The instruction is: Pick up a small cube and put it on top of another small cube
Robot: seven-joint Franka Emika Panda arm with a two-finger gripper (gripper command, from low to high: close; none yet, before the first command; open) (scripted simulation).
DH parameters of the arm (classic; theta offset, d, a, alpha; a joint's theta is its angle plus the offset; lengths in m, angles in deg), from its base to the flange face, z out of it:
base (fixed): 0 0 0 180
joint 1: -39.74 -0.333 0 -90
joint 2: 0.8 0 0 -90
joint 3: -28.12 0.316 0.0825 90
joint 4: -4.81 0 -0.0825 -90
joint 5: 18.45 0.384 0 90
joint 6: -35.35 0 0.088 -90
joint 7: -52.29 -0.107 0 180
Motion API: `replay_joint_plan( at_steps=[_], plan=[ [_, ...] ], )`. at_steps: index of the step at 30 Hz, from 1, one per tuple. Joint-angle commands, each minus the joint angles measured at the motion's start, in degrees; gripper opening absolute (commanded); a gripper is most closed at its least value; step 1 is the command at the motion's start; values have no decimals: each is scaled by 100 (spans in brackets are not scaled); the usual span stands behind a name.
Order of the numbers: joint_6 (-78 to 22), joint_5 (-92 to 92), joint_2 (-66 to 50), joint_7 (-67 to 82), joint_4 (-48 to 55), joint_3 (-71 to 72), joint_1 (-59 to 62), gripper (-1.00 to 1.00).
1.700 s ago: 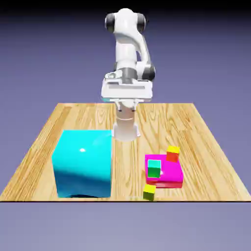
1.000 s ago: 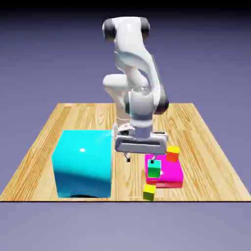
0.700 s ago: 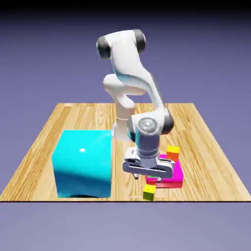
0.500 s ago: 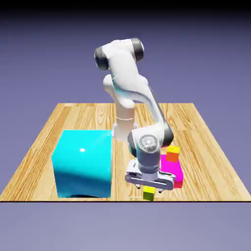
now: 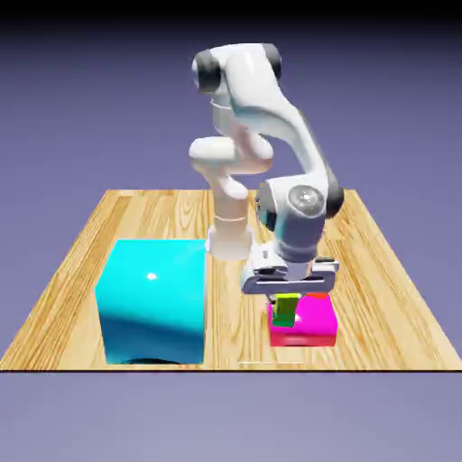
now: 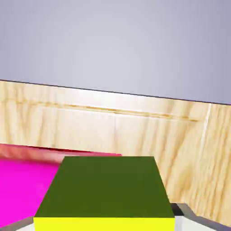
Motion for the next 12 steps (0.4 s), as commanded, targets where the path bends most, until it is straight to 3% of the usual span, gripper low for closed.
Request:
replay_joint_plan(
  at_steps=[1,4,8,9,12],
  plan=[
    [-105,117,208,158,-94,-173,-193,-100],
    [-119,408,395,107,-275,-375,-346,-100],
    [872,331,-80,52,-801,-399,-370,-100],
    [872,331,-80,52,-801,-400,-370,100],
    [374,369,159,80,-537,-387,-358,100]
  ],
)
